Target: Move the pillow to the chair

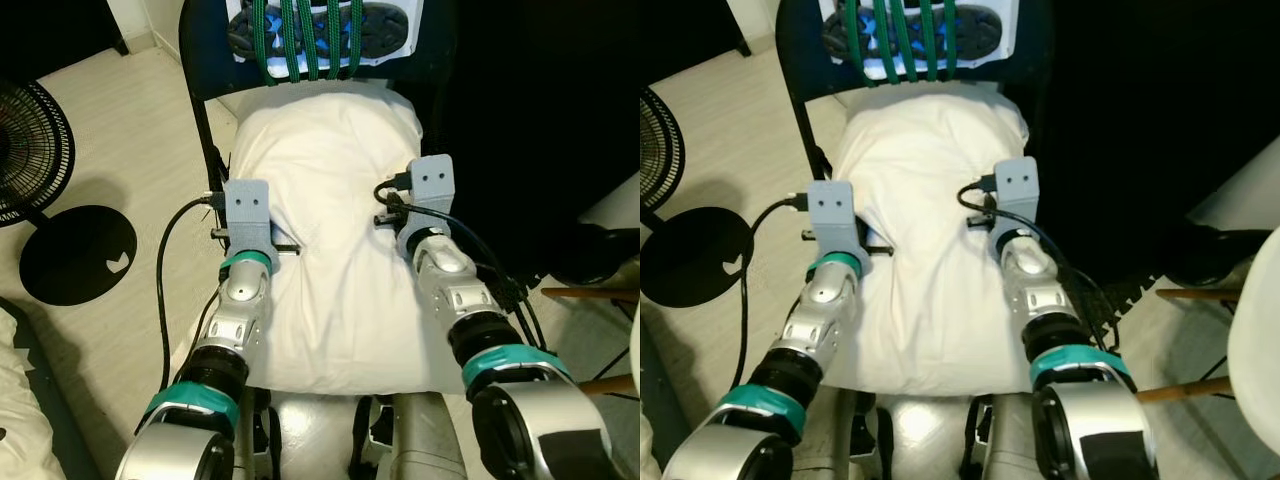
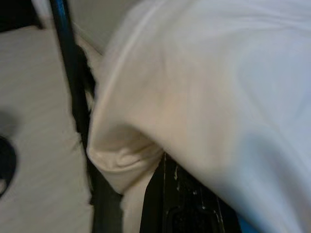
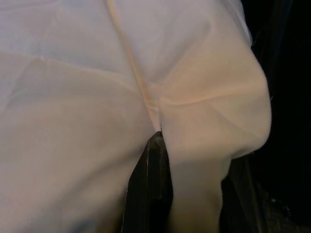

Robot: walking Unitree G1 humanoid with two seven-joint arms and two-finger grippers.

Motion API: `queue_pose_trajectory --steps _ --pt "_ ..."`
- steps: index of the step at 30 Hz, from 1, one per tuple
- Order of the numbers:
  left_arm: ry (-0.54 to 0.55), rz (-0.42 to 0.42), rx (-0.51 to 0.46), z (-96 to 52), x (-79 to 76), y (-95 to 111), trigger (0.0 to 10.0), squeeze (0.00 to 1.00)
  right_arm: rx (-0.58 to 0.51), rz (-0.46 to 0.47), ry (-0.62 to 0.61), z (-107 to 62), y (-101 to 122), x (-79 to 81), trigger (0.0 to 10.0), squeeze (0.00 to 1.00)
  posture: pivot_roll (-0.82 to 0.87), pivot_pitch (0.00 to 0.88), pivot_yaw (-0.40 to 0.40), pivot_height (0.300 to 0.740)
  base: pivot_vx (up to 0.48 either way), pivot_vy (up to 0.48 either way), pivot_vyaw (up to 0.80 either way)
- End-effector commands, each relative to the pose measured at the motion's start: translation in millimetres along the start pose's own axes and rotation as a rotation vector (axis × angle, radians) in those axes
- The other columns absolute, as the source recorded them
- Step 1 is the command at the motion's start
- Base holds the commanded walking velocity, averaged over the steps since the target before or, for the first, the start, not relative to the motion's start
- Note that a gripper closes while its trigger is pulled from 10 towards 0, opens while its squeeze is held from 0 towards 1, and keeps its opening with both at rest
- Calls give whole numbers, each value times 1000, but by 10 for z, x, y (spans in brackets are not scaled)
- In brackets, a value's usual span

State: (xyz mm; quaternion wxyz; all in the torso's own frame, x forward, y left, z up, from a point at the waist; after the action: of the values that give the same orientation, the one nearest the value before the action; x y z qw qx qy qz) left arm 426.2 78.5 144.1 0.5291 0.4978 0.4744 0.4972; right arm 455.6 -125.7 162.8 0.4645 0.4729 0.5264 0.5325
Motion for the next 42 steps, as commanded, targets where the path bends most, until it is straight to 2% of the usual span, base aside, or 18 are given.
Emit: queue_pose_trajectory --steps 1,2,3,9,11,16,19,20,21,25,26,33,35,37,38,39,41,42 --pt "-104 -36 28 -108 -163 -152 10000 43 47 91 -2 -99 -269 44 10000 0 24 280 84 587 0 0 0" --pt "-137 -59 26 -133 -198 -176 10000 43 43 138 -4 -128 -312 54 10000 0 24 280 84 587 0 0 0" --pt "-153 -68 19 -165 -186 -197 10000 1000 27 177 -3 -176 -351 65 10000 1000 28 257 81 587 0 0 0" --pt "-172 -72 14 -230 -127 -233 10000 1000 -31 190 -12 -277 -323 12 10000 1000 47 217 69 587 0 0 0" --pt "-169 -105 -24 -360 46 -163 10000 1000 -124 162 -40 -484 -170 -157 10000 1000 41 196 67 587 0 0 0" --pt "-164 -119 -49 -416 116 -114 10000 1000 -153 148 -49 -573 -115 -212 10000 1000 41 196 67 587 0 0 0" --pt "-113 -58 -47 -648 411 -101 10000 1000 -178 91 -130 -876 -80 -462 10000 1000 31 154 61 587 0 0 0" --pt "-94 -38 -47 -752 521 -84 10000 404 -191 73 -173 -984 -44 -562 10000 1000 31 147 59 587 0 0 0" --pt "-81 -33 -64 -845 613 -30 10000 0 -197 29 -219 -1076 -9 -664 10000 1000 34 134 56 587 0 0 0" --pt "-69 -36 -100 -943 710 71 10000 0 -201 -47 -292 -1191 29 -808 10000 1000 36 131 56 587 0 0 0" --pt "-68 -40 -101 -957 720 86 10000 0 -190 -51 -310 -1225 4 -847 10000 0 35 125 55 587 0 0 0" --pt "-36 -26 -157 -1010 790 227 10000 0 -192 -14 -339 -1318 9 -913 10000 0 34 115 54 587 0 0 0" --pt "70 -51 -211 -959 929 356 10000 0 -226 26 -237 -1188 164 -657 10000 0 30 94 44 587 0 0 0" --pt "92 -65 -207 -939 948 375 10000 0 -230 28 -197 -1141 218 -548 10000 0 30 94 44 587 0 0 0" --pt "79 -65 -193 -885 899 376 10000 0 -235 25 -142 -1064 270 -398 10000 0 31 82 39 587 0 0 0" --pt "79 -65 -193 -885 899 376 10000 0 -235 25 -142 -1064 270 -398 10000 0 31 82 39 587 0 0 0" --pt "35 -44 -195 -811 786 436 10000 0 -223 -24 -45 -940 306 -123 10000 0 32 76 37 587 0 0 0" --pt "35 -44 -195 -811 786 436 10000 0 -223 -24 -45 -940 306 -123 10000 0 32 76 37 587 0 0 0"
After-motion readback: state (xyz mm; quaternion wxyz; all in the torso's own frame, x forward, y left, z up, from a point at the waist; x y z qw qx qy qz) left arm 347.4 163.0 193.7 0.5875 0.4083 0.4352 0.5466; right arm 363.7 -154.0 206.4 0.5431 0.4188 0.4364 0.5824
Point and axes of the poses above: a point about 5 cm out from each wrist's last joint towards the gripper, its own z axis pointing out of the wrist towards the gripper, its own y axis along the axis of the wrist's last joint, x = y × z, the point moved 6 cm from there along z, pointing out of the wrist towards the gripper, and after that the axes turned 4 degrees about z, right-handed, at the moved point
